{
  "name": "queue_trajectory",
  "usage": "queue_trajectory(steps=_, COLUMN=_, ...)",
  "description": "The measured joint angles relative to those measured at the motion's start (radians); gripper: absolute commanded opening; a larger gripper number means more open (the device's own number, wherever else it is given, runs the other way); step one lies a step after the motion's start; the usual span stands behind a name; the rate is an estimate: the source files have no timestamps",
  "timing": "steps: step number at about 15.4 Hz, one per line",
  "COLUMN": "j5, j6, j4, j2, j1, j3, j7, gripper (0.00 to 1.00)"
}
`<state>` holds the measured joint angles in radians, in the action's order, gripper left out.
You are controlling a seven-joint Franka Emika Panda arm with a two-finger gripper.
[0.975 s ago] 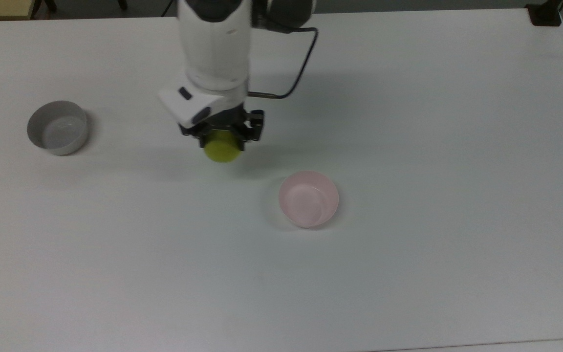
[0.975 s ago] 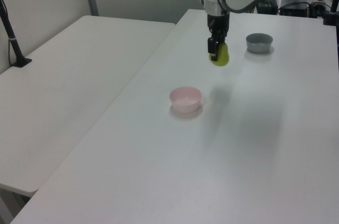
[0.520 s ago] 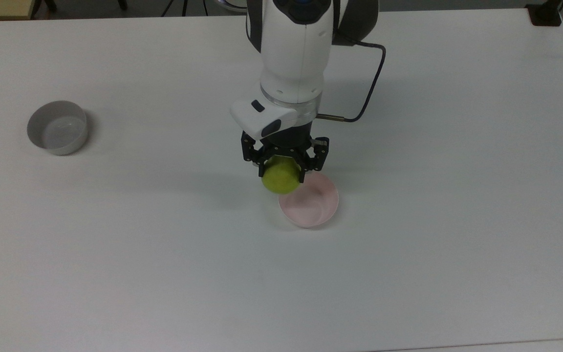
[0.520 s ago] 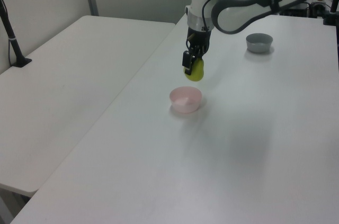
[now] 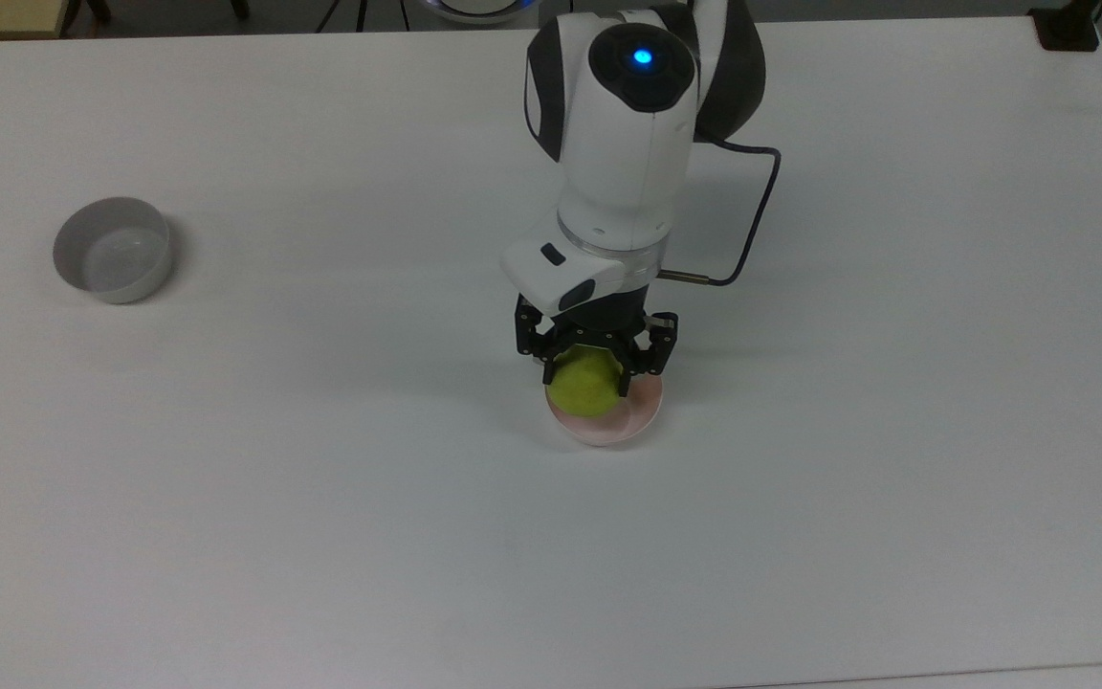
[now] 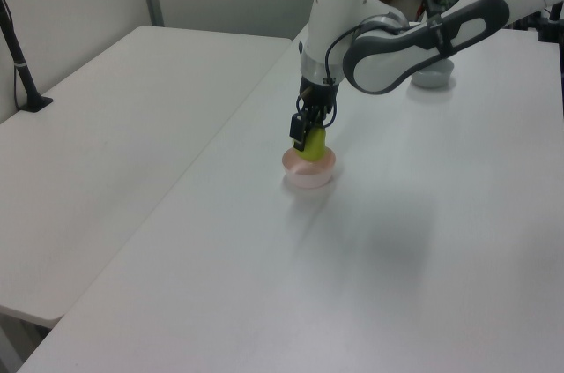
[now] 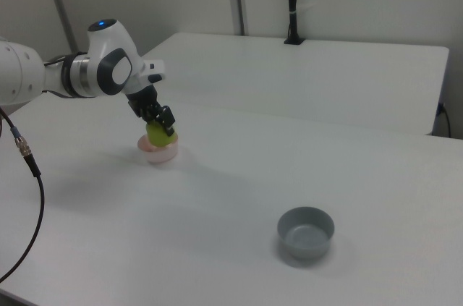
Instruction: Place the pear in the bowl
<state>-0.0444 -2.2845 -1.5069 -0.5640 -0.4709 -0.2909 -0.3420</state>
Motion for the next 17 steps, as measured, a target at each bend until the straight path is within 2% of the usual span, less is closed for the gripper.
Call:
queue_trajectory(steps=2, j5=0.0, j6=0.0, j4=0.0, j2=-0.008, j1=-0.009, j3=0.0, j7=-0.006, gripper=0.71)
queue_trajectory(steps=3, j5=0.0, j6=0.0, j4=0.0, j2=-0.012, j1=-0.012, j3=0.0, j7=-0.01, gripper=1.0)
queue_trajectory(steps=13, j5=0.0, j6=0.0, j4=0.011, j2=-0.02, j1=-0.017, j3=-0.001, j7=-0.019, gripper=1.0)
queue_trajectory(steps=16, j5=0.0, j6=0.002, j4=0.02, j2=0.016, j1=-0.008, j3=-0.01, j7=-0.018, gripper=1.0)
queue_trajectory(steps=17, j5=0.002, j6=0.033, j4=0.019, j2=0.054, j1=0.011, j3=-0.012, j7=-0.003, gripper=1.0)
